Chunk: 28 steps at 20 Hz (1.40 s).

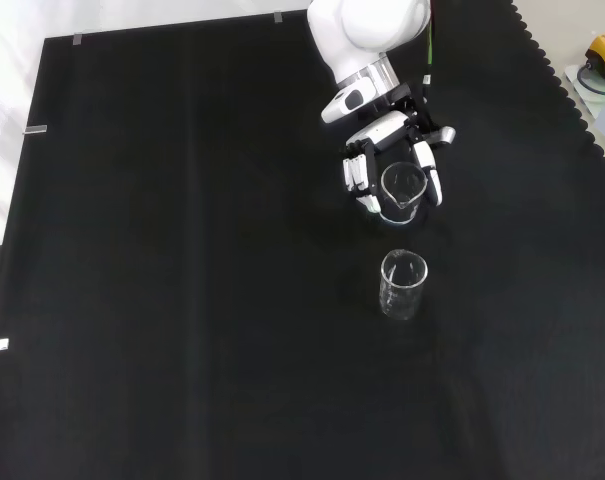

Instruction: Pour the water from the handheld beaker into the one on the table.

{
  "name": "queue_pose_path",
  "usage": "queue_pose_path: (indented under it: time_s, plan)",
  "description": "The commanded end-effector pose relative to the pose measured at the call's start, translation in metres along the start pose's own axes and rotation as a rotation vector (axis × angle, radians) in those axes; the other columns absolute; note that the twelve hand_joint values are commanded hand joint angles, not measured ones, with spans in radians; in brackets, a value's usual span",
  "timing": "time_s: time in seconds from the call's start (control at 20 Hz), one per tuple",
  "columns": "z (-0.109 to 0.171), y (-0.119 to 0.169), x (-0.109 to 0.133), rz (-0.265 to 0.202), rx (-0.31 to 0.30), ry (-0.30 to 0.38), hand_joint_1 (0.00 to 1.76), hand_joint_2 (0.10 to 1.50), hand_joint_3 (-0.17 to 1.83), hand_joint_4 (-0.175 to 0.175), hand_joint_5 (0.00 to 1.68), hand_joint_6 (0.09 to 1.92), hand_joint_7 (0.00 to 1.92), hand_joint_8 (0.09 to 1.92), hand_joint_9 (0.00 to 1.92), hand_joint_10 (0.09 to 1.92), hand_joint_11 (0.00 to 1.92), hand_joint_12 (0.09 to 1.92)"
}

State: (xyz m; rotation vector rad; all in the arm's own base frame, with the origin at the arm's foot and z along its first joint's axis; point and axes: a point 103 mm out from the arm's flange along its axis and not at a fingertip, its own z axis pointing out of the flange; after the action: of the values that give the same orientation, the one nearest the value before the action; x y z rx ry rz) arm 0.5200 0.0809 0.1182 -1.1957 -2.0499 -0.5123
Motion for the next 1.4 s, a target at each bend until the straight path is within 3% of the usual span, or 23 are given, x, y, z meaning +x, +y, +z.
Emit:
queue_pose_path:
  time_s: [0.05,0.55,0.95,1.4]
  plan:
    - [0.000,0.000,0.001,-0.001,0.007,-0.004,1.43,0.73,0.39,-0.175,1.42,0.27,1.56,0.23,1.47,0.09,1.14,0.78]
    - [-0.003,0.006,0.011,0.011,0.042,-0.071,1.43,0.72,0.40,-0.175,1.42,0.27,1.56,0.23,1.48,0.09,1.14,0.77]
    - [-0.009,0.012,0.019,0.063,0.082,-0.151,1.43,0.70,0.44,-0.175,1.42,0.27,1.55,0.26,1.49,0.09,1.15,0.77]
    - [-0.006,0.018,0.034,0.070,0.119,-0.230,1.43,0.68,0.48,-0.175,1.42,0.28,1.53,0.29,1.50,0.09,1.16,0.77]
